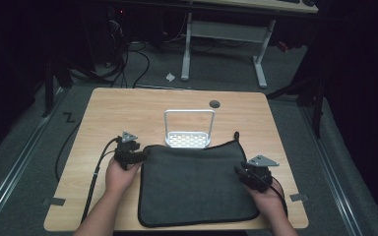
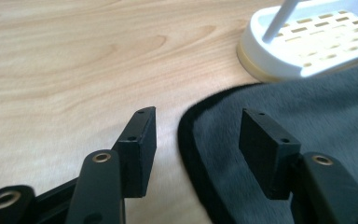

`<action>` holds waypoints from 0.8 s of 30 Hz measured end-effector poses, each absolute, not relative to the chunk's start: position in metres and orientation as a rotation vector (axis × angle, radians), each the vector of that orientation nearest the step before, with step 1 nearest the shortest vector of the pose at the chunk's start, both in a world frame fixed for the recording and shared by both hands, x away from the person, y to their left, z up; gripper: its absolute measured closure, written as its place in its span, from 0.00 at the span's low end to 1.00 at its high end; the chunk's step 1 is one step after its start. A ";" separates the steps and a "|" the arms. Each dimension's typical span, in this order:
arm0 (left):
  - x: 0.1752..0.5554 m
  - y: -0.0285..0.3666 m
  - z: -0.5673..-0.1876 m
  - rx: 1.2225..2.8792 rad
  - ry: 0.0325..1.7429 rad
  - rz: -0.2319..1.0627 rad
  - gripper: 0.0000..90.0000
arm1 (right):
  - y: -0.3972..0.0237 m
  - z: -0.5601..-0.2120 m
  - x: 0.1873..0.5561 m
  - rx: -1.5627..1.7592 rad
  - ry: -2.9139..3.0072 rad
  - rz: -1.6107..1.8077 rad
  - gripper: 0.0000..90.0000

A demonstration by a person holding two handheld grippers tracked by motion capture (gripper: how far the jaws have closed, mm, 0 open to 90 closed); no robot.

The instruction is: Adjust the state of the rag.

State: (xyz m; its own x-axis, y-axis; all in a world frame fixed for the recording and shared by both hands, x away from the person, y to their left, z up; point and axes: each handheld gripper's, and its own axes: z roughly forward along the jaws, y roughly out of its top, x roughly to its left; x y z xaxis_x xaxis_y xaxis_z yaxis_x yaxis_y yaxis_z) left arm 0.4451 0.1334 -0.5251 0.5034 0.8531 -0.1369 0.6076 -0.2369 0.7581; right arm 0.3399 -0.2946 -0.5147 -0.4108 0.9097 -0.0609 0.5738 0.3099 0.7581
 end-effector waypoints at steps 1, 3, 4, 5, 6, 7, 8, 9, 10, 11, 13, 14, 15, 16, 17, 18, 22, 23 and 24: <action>0.447 0.131 -0.526 1.971 1.199 0.390 0.52 | -0.294 -0.515 0.339 1.315 2.096 0.918 0.68; 0.449 0.126 -0.531 2.020 1.189 0.407 0.54 | -0.293 -0.516 0.337 1.322 2.092 0.924 0.67; 0.448 0.123 -0.532 2.032 1.169 0.436 0.53 | -0.293 -0.516 0.337 1.326 2.091 0.926 0.66; 0.447 0.121 -0.533 2.044 1.152 0.465 0.55 | -0.293 -0.516 0.336 1.323 2.092 0.925 0.66; 0.446 0.119 -0.534 2.053 1.130 0.478 0.58 | -0.292 -0.516 0.335 1.321 2.090 0.929 0.65; 0.445 0.118 -0.534 2.051 1.115 0.474 0.63 | -0.292 -0.516 0.334 1.314 2.090 0.931 0.65; 0.445 0.118 -0.535 2.046 1.109 0.475 0.66 | -0.291 -0.515 0.333 1.313 2.088 0.931 0.65; 0.444 0.119 -0.536 2.031 1.105 0.479 0.69 | -0.290 -0.515 0.332 1.303 2.088 0.929 0.64; 0.444 0.119 -0.536 2.023 1.104 0.479 0.72 | -0.288 -0.515 0.330 1.300 2.088 0.931 0.63; 0.444 0.119 -0.536 2.023 1.103 0.475 0.75 | -0.287 -0.515 0.329 1.293 2.088 0.939 0.60; 0.444 0.119 -0.536 2.025 1.087 0.454 0.83 | -0.283 -0.513 0.324 1.302 2.074 0.952 0.58; 0.444 0.119 -0.536 2.028 1.081 0.453 0.85 | -0.281 -0.513 0.321 1.295 2.073 0.958 0.58; 0.444 0.120 -0.536 2.029 1.076 0.442 0.86 | -0.278 -0.512 0.319 1.287 2.075 0.966 0.57; 0.445 0.121 -0.537 2.020 1.077 0.422 0.88 | -0.275 -0.511 0.316 1.274 2.079 0.972 0.56; 0.445 0.122 -0.537 2.014 1.082 0.406 0.88 | -0.270 -0.511 0.314 1.252 2.091 0.981 0.55; 0.446 0.124 -0.537 2.003 1.089 0.384 0.88 | -0.267 -0.511 0.312 1.246 2.096 0.983 0.54; 0.447 0.129 -0.537 1.971 1.093 0.319 0.89 | -0.248 -0.510 0.306 1.171 2.139 0.977 0.53; 0.447 0.130 -0.537 1.956 1.094 0.315 0.88 | -0.243 -0.510 0.305 1.158 2.145 0.978 0.53; 0.446 0.132 -0.537 1.944 1.091 0.315 0.88 | -0.238 -0.509 0.303 1.149 2.149 0.978 0.52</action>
